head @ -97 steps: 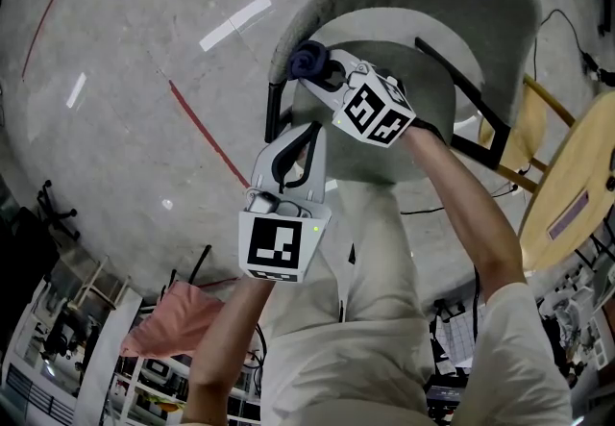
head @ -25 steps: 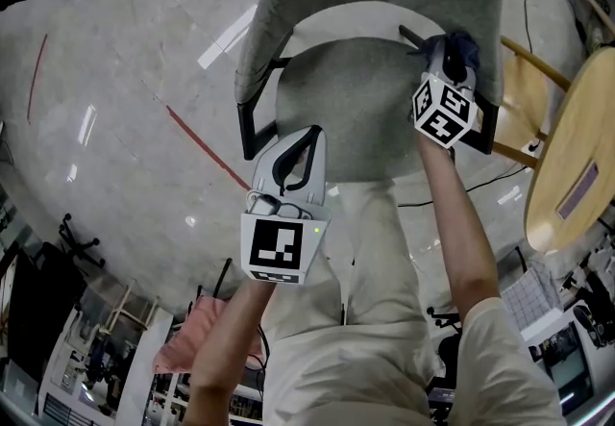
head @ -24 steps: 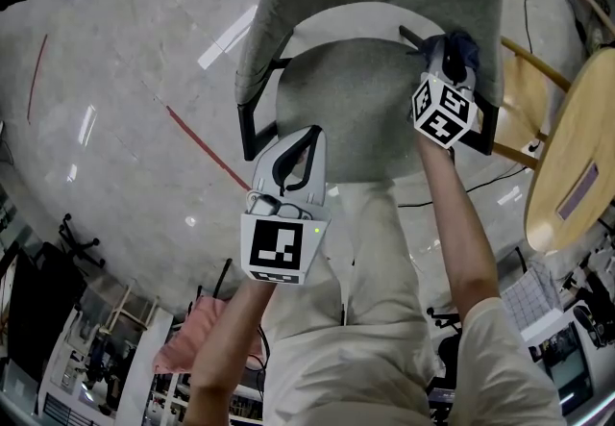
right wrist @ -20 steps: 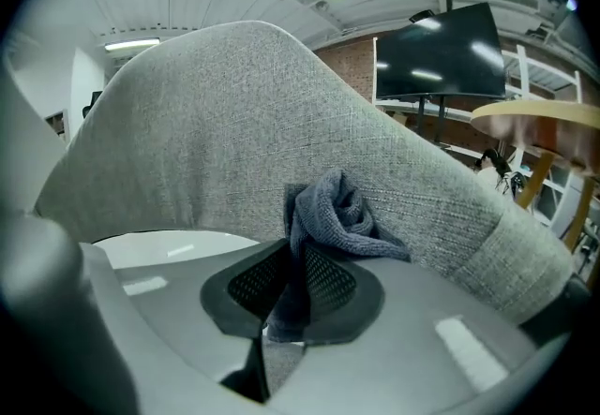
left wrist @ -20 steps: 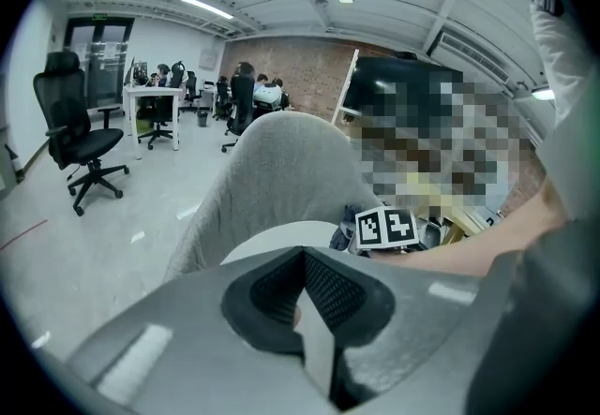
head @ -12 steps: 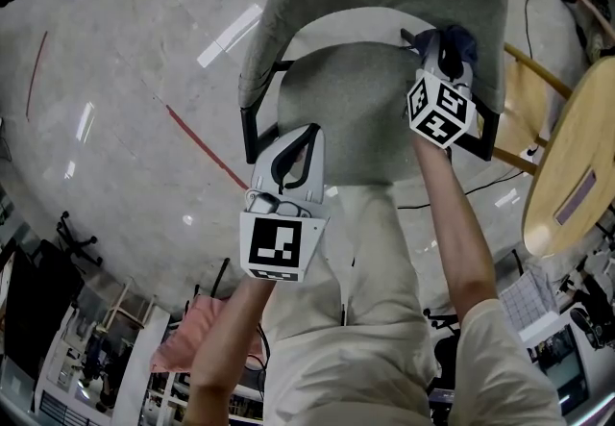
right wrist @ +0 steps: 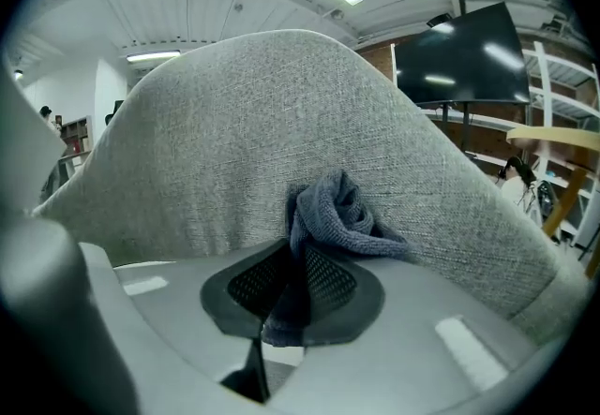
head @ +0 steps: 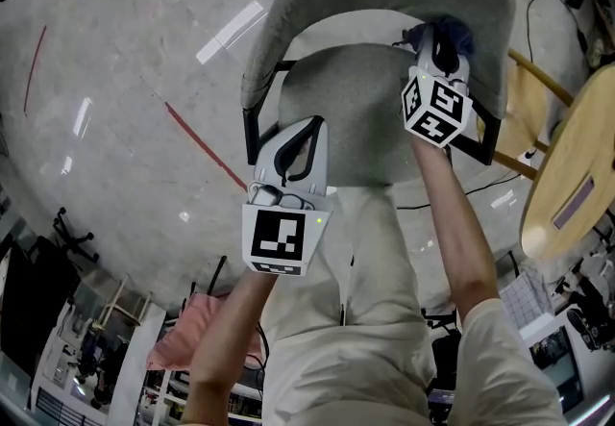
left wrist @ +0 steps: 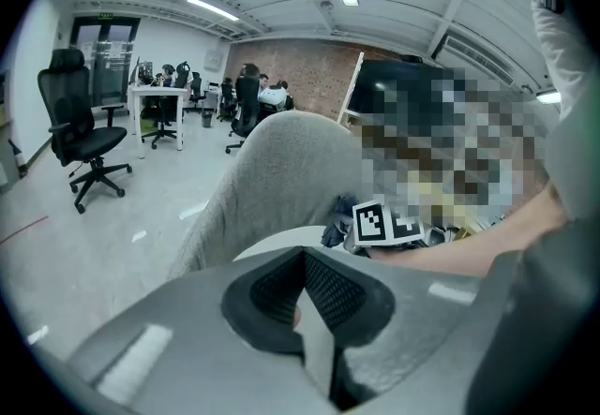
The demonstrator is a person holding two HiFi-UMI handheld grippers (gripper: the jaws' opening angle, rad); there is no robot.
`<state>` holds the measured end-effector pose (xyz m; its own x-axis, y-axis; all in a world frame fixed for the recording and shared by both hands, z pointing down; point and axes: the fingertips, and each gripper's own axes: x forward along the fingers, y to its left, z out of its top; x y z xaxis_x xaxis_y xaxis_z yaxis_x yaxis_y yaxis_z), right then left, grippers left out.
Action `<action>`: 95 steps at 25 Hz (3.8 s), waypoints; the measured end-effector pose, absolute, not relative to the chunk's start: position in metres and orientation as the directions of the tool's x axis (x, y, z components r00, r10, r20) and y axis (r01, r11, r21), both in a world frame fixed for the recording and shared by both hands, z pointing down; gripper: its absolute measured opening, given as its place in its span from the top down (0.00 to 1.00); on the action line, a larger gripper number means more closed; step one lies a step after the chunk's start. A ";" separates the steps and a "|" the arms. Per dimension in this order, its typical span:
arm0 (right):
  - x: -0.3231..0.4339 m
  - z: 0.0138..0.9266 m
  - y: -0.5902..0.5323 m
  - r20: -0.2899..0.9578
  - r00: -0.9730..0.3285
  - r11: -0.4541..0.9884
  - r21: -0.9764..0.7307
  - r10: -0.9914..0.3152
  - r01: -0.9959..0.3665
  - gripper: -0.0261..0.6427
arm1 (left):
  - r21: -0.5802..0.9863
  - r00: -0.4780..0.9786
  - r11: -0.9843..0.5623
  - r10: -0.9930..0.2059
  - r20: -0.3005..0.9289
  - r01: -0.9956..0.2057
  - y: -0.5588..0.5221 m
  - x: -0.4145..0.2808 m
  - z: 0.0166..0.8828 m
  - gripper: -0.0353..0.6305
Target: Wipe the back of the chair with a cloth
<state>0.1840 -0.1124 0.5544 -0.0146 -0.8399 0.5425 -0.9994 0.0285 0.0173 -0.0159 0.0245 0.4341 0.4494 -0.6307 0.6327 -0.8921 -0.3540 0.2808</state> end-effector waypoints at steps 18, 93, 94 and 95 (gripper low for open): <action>0.111 0.545 -0.131 0.506 -0.258 0.349 0.093 -0.823 -0.932 0.87 | 0.292 0.441 -0.332 -0.633 0.636 -0.897 0.017 -0.018 0.442 0.94; -0.062 0.549 0.030 0.622 -0.728 0.866 -0.156 -0.288 -0.476 0.87 | 0.265 0.354 -0.239 -0.699 0.621 -0.934 0.067 -0.070 0.406 0.94; -0.056 0.539 0.029 0.621 -0.725 0.855 -0.164 -0.299 -0.492 0.87 | 0.263 0.354 -0.239 -0.698 0.622 -0.935 0.069 -0.070 0.400 0.94; -0.049 0.529 0.029 0.619 -0.722 0.843 -0.172 -0.310 -0.509 0.87 | 0.261 0.354 -0.242 -0.698 0.622 -0.935 0.072 -0.069 0.393 0.94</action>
